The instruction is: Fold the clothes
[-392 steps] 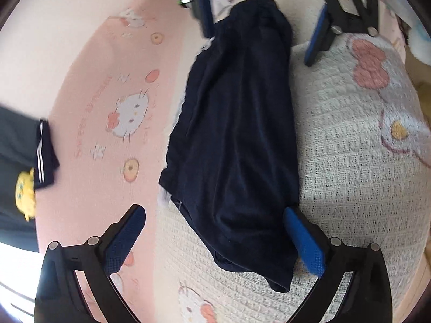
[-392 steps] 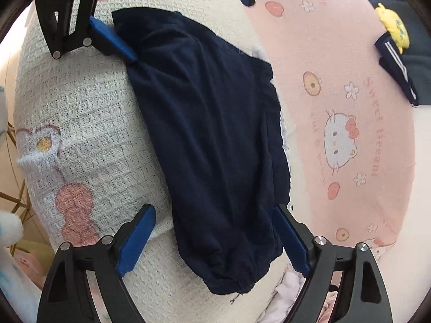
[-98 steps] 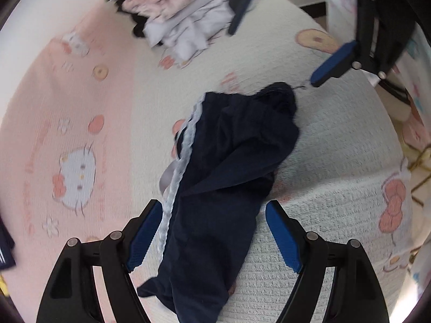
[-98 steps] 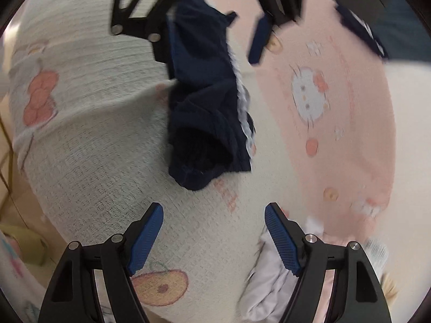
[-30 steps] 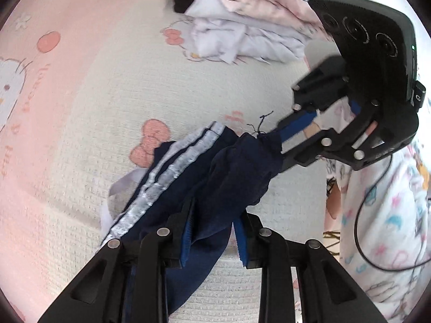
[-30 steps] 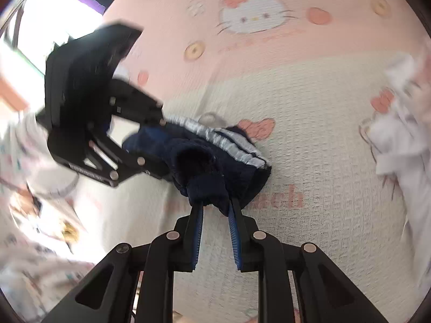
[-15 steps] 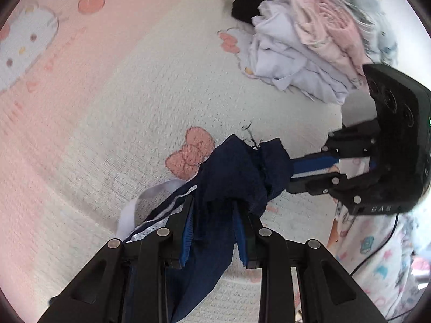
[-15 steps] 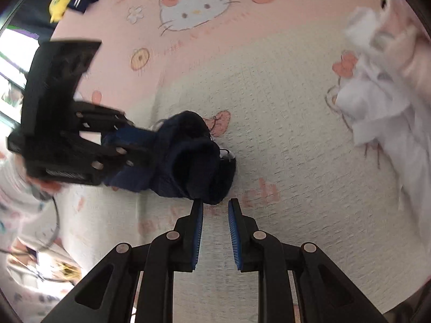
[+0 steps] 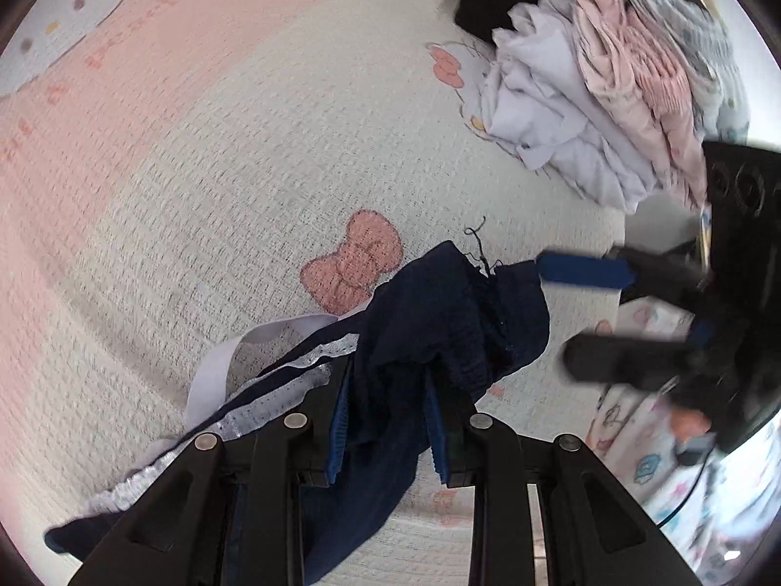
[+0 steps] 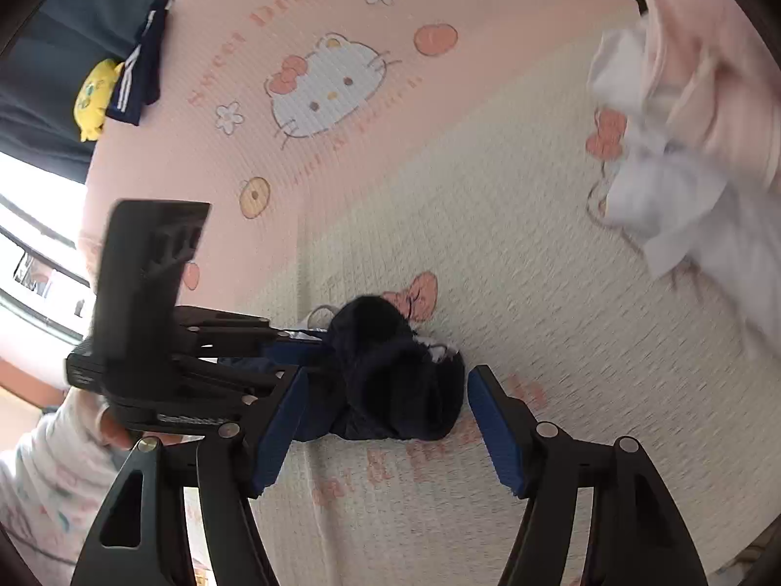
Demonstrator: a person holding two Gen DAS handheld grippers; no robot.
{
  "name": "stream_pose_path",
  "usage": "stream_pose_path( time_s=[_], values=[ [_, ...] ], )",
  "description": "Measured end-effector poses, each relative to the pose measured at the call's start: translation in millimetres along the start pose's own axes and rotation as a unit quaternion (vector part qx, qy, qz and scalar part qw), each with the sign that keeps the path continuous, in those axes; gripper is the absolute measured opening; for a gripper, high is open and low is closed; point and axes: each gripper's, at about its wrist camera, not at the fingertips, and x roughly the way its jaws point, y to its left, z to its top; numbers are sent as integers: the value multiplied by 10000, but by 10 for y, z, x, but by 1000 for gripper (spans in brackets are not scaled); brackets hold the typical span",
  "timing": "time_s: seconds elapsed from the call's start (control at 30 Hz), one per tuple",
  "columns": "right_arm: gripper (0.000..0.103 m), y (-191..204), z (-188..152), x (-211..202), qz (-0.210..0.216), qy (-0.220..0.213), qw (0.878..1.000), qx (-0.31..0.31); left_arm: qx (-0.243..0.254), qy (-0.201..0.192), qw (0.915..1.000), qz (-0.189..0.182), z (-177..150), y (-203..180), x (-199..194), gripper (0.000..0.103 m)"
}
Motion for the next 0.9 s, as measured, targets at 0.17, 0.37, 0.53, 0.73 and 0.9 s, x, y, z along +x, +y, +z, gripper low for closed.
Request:
stream_pose_path(
  time_s=[0.17, 0.37, 0.53, 0.73, 0.9],
  values=[
    [67, -85, -208, -85, 216, -500, 9949, 844, -682, -344, 9969, -176, -85, 134, -147, 35],
    [67, -52, -306, 2, -322, -495, 9959, 689, -1726, -960, 9783, -626, -208, 384, -429, 53],
    [68, -56, -338, -39, -289, -552, 9951, 769, -2097, -1771, 9612, -275, -431, 482, -890, 74],
    [69, -61, -377, -87, -249, -620, 9940, 864, -2434, -1938, 9502, 180, -652, 535, -910, 74],
    [69, -47, -380, -112, -202, -625, 9943, 844, -2621, -1926, 9438, 584, -908, 611, -940, 74]
  ],
)
